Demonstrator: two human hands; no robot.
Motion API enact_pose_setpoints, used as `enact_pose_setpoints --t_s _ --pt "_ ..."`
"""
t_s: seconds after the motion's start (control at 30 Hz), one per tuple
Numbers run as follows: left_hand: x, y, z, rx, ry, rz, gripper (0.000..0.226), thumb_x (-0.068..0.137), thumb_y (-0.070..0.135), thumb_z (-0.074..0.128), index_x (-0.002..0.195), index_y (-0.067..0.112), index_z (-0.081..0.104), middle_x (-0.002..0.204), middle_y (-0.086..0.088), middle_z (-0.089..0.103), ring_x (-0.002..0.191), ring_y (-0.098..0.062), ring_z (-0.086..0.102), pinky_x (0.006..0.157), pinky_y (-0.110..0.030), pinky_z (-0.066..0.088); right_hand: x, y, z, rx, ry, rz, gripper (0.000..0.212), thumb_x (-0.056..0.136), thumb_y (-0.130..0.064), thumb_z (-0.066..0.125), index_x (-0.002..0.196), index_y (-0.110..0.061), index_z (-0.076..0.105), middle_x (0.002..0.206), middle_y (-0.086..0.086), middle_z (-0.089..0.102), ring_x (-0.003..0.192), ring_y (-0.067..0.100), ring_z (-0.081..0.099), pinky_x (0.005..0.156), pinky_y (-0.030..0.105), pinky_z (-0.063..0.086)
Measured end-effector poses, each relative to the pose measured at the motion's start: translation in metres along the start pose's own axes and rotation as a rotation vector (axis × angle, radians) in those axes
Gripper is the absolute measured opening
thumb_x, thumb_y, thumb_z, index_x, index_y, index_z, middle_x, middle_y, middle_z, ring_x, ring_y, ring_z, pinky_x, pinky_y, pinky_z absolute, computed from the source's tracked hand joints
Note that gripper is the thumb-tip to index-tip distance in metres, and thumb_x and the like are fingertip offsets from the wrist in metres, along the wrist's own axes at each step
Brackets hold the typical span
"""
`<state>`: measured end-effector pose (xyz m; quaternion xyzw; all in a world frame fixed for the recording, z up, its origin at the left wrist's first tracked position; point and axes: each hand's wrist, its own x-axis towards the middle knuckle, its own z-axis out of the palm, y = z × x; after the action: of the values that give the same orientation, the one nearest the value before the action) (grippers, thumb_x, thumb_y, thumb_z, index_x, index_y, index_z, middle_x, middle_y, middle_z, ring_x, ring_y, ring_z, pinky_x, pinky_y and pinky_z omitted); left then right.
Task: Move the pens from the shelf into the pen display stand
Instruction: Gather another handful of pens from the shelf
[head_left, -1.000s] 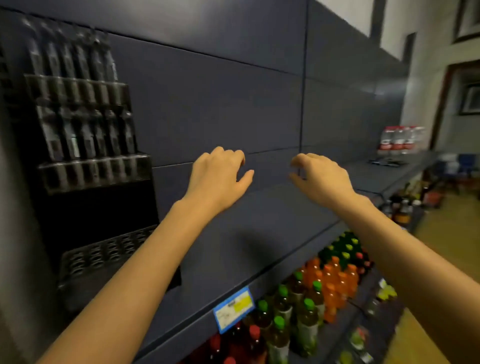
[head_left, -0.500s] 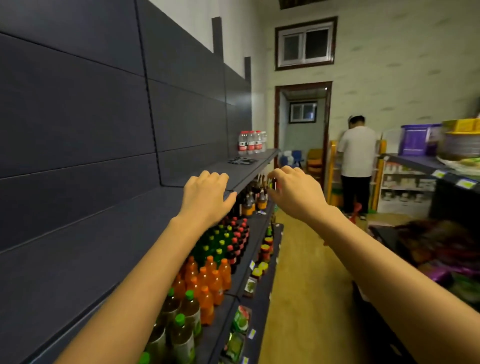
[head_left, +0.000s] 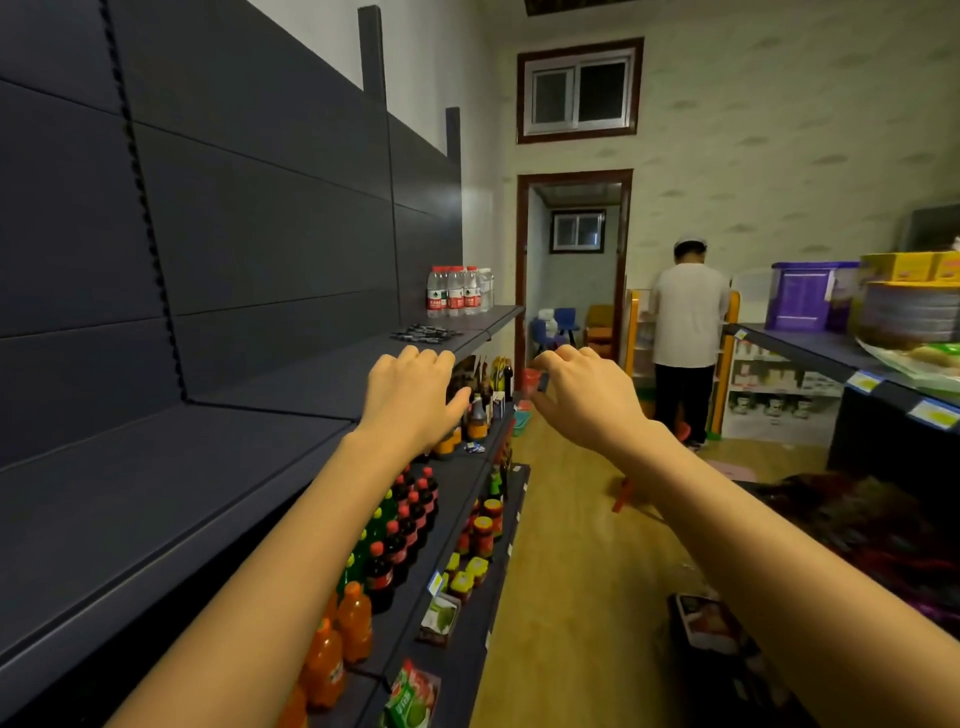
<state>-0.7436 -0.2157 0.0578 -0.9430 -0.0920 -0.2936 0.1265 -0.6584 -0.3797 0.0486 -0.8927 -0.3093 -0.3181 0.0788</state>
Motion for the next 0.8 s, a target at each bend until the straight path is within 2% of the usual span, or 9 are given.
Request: enact_pose_setpoints --t_s 0.4,0.6,0.8 --pt "0.167 -0.003 0.132 0.054 -0.075 0.010 0.043 0.098 0.045 0.036 0.126 0.014 0.048 0.121 -0.003 0.058 0.115 -0.023 0.049 0.086 -0.034 0.039 0.142 0.082 0.130 0.024 -0.019 0.011 0.039 0.096 -0.036 0.045 0.131 -0.018 0.048 0.124 0.004 0.056 0.113 0.022 0.052 0.088 0.034 0.047" --pt "0.253 -0.013 0.189 0.085 -0.080 0.014 0.044 0.098 0.046 0.037 0.125 0.014 0.049 0.117 -0.003 0.059 0.112 -0.023 0.051 0.079 -0.033 0.039 0.219 0.117 0.190 0.037 -0.040 0.004 0.040 0.095 -0.032 0.047 0.132 -0.017 0.047 0.127 0.004 0.055 0.116 0.023 0.051 0.088 0.034 0.046" --pt "0.326 -0.015 0.245 0.156 -0.099 0.001 0.042 0.098 0.045 0.035 0.119 0.013 0.051 0.114 -0.004 0.059 0.108 -0.023 0.052 0.070 -0.031 0.033 0.286 0.156 0.250 0.060 -0.049 -0.023 0.038 0.093 -0.027 0.050 0.129 -0.016 0.050 0.124 0.005 0.056 0.112 0.024 0.052 0.085 0.035 0.047"
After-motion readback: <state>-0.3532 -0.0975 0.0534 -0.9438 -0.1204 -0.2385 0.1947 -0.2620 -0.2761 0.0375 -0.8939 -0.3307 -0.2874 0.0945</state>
